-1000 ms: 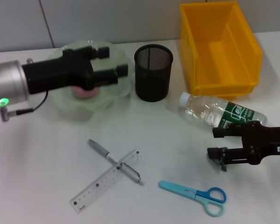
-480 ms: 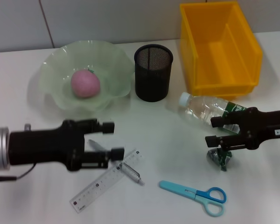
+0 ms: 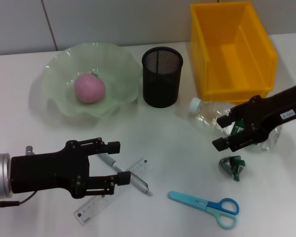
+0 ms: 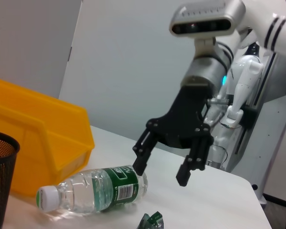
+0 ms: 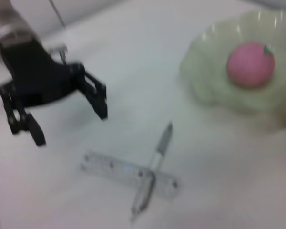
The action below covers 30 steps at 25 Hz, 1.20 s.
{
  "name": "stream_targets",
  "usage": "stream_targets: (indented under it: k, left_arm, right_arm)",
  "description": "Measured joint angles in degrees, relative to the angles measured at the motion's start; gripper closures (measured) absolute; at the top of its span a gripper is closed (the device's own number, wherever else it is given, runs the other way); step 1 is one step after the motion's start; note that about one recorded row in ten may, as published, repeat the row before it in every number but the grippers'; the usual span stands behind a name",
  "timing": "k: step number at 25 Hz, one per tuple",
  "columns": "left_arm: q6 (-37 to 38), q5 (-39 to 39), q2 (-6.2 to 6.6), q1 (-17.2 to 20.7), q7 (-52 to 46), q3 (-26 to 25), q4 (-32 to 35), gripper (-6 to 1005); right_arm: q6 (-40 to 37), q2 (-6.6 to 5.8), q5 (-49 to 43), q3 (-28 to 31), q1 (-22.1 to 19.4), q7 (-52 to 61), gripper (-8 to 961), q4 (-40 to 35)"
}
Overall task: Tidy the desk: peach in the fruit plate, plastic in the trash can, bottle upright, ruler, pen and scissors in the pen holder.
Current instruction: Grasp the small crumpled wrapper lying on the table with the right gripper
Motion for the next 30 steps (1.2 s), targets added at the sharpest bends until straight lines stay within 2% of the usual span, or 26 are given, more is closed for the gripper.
stream_targets:
  k: [3,8,12,13,18,30]
  left_arm:
    - [-0.05,0.03,-0.08,-0.06,0.03,-0.01,-0.03,199]
    - [-0.45,-0.01,-0.29,-0.02,-0.18,-0.81,-0.05,200]
    - [-0.40,0.07,-0.34,0.09,-0.43,-1.25,-0.05,200]
    - [-0.36,0.08,-0.34,0.15,-0.55,-1.30,-0.05,200]
    - [-0.23,0.16,-0.34,0.20,-0.61,-1.34,-0.05,200]
    - [-0.14,0.16,-0.39,0.23,-0.64,-1.32,-0.06,200]
  right_arm:
    - [-1.01,-0.11,-6.74,-3.21,4.29,2.85,230,-1.54]
    - [-0.27,0.39,-11.03,-8.66,6.50,3.58,230,-2.18]
    - [0.40,0.75,-12.30,-11.73,6.97,3.73,231,-2.21]
    - [1.03,1.38,-14.20,-13.69,7.10,3.78,231,-2.31]
    - [2.44,2.28,-16.62,-17.37,7.13,3.82,231,-2.32]
    - [7.42,2.63,-18.68,-24.44,6.47,3.87,231,0.57]
